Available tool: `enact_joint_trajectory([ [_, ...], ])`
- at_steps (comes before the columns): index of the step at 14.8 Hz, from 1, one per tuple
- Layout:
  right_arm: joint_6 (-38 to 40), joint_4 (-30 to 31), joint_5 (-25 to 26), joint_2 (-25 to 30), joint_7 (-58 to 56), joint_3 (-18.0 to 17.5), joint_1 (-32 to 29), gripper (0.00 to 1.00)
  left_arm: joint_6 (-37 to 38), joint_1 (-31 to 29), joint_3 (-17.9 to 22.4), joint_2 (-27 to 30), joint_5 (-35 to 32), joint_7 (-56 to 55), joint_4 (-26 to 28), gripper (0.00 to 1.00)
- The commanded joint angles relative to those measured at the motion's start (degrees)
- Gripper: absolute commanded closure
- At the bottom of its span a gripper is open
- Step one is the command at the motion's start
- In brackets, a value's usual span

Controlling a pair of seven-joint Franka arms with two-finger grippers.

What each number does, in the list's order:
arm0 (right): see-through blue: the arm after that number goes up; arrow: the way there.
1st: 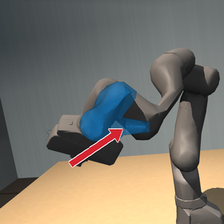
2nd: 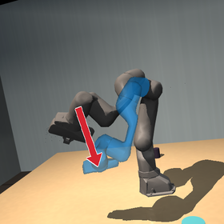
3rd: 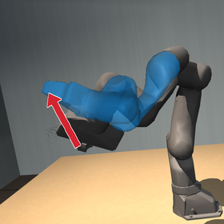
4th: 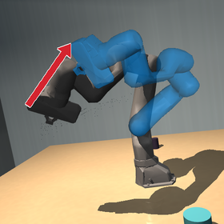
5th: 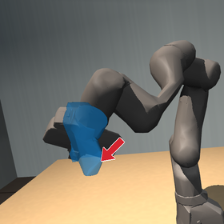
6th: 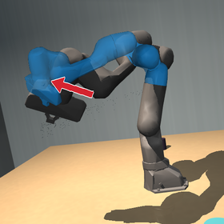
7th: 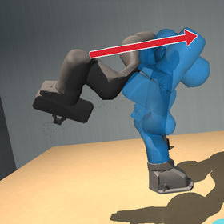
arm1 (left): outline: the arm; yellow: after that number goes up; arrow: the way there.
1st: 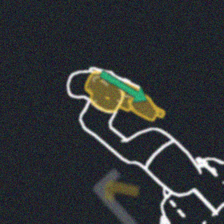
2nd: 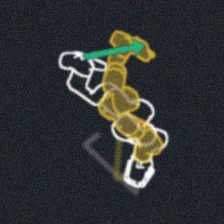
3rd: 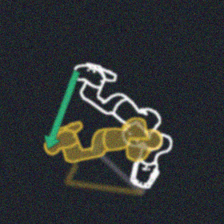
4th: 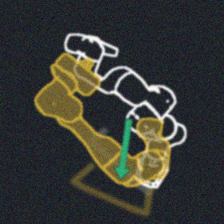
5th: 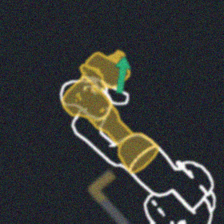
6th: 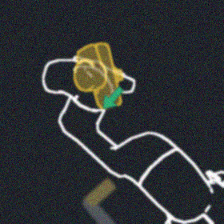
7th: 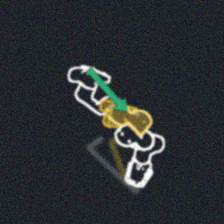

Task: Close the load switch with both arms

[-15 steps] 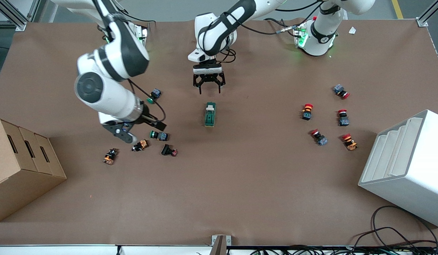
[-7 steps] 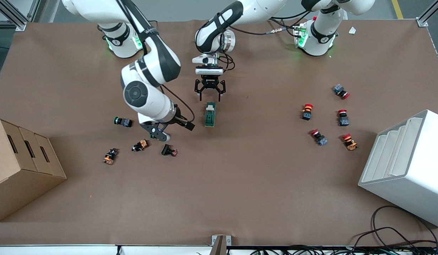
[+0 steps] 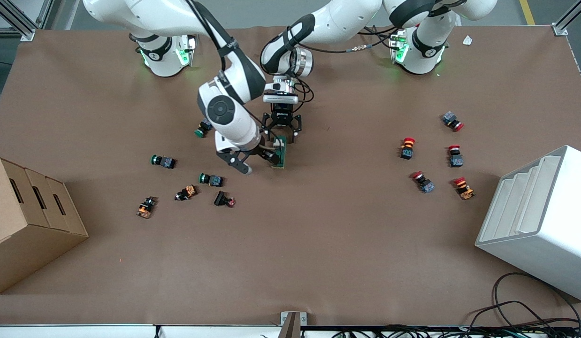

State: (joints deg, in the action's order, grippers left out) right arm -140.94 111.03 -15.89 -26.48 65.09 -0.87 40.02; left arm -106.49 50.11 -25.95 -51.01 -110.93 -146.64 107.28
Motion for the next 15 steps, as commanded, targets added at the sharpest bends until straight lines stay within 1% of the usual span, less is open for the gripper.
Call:
enact_joint_trajectory([
  [1,-2.4,0.5,-1.4,-1.5,1.5,0.5,2.5,0.00,2.0,1.9,0.4,-1.9,-0.7,-1.3,-2.0,0.00],
  [3,-4.0,0.5,-1.4,-2.8,2.4,0.5,3.5,0.00,2.2,2.0,0.4,-3.0,-0.1,-1.4,-3.5,0.00],
  [7,-6.9,0.5,-1.4,-5.1,6.4,0.5,6.1,0.00,2.5,2.0,0.4,-3.4,0.1,-1.4,-3.6,0.00],
  [15,-7.2,0.2,-1.4,-5.5,11.8,0.4,8.5,0.00,3.0,2.0,0.4,-3.7,-0.1,-1.4,-3.3,0.00],
])
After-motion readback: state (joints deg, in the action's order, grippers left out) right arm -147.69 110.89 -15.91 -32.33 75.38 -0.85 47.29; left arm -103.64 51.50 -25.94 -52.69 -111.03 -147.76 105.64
